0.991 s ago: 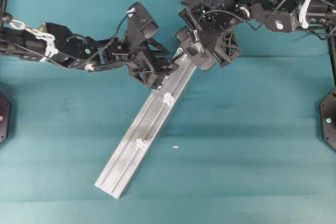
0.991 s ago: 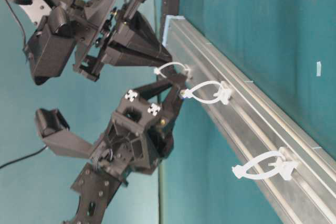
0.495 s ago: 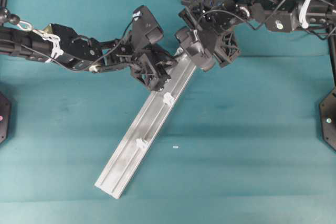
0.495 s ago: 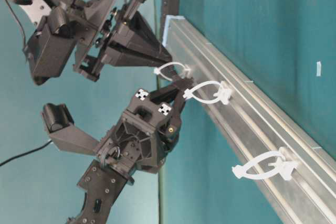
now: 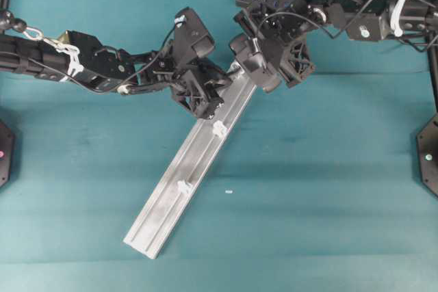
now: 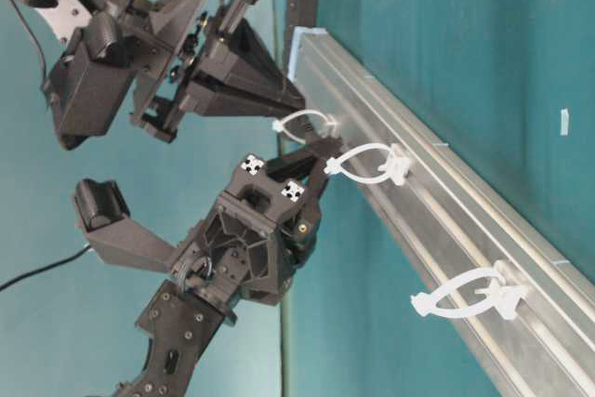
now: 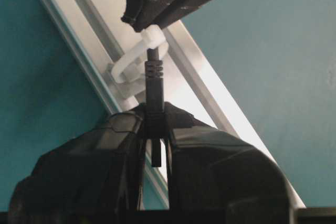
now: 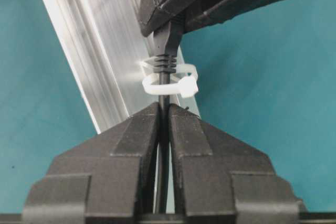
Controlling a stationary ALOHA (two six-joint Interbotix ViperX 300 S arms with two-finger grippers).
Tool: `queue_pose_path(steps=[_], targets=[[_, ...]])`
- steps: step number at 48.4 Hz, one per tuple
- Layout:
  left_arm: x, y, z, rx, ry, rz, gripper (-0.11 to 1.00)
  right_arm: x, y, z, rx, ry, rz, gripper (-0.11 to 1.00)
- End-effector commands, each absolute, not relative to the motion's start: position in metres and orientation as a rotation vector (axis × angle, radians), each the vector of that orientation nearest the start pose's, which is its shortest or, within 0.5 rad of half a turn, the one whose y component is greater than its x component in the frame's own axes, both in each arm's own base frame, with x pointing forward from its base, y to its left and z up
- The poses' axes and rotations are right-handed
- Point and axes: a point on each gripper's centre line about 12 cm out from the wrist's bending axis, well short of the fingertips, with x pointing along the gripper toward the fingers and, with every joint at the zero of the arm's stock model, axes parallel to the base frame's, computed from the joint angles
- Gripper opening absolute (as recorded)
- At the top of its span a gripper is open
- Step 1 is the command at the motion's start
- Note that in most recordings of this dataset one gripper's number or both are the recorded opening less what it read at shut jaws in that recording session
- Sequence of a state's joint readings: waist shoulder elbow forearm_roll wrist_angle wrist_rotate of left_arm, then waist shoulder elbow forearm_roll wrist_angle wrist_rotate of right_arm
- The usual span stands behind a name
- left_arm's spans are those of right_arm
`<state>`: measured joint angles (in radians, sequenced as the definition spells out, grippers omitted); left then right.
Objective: Pass the USB cable through three rings with both arms.
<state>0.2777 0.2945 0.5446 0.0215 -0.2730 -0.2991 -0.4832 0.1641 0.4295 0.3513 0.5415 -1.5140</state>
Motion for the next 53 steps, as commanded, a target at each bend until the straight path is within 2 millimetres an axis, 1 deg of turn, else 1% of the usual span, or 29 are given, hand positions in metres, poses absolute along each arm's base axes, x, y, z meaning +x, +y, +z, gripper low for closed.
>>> queue_pose_path(steps=[1,5,9,11,13,18,23,29,37,39,46,49,53], targets=[[0.43,0.117,0.115,-0.351,0.522,0.332,0.08,0.372,-0.174,0.144,-0.722,1.036,0.366,0.28],[0.429,0.116,0.114,-0.364,0.539,0.337,0.08,0.373,-0.176,0.145,-0.73,1.026,0.342,0.51],[0.427,0.115,0.112,-0.367,0.55,0.337,0.08,0.371,-0.183,0.149,-0.735,1.01,0.285,0.74],[0.427,0.115,0.113,-0.366,0.548,0.336,0.08,0.371,-0.187,0.151,-0.742,0.999,0.255,0.83],[0.427,0.115,0.115,-0.369,0.546,0.337,0.08,0.371,-0.19,0.154,-0.748,0.988,0.23,0.89],[0.426,0.113,0.116,-0.383,0.549,0.34,0.08,0.372,-0.188,0.164,-0.768,0.962,0.209,0.88],[0.421,0.107,0.115,-0.401,0.578,0.339,0.08,0.367,-0.183,0.174,-0.771,0.943,0.192,0.85],[0.414,0.102,0.116,-0.431,0.584,0.344,0.08,0.358,-0.178,0.176,-0.757,0.939,0.172,0.85],[0.409,0.099,0.124,-0.441,0.57,0.342,0.08,0.35,-0.158,0.174,-0.744,0.934,0.194,0.85],[0.408,0.1,0.126,-0.444,0.568,0.345,0.08,0.352,-0.15,0.173,-0.745,0.93,0.209,0.85],[0.407,0.1,0.126,-0.444,0.568,0.345,0.08,0.36,-0.135,0.172,-0.75,0.914,0.237,0.85],[0.408,0.099,0.126,-0.444,0.568,0.344,0.08,0.365,-0.13,0.174,-0.756,0.9,0.24,0.85],[0.409,0.099,0.127,-0.445,0.565,0.344,0.08,0.372,-0.129,0.175,-0.759,0.887,0.233,0.85]])
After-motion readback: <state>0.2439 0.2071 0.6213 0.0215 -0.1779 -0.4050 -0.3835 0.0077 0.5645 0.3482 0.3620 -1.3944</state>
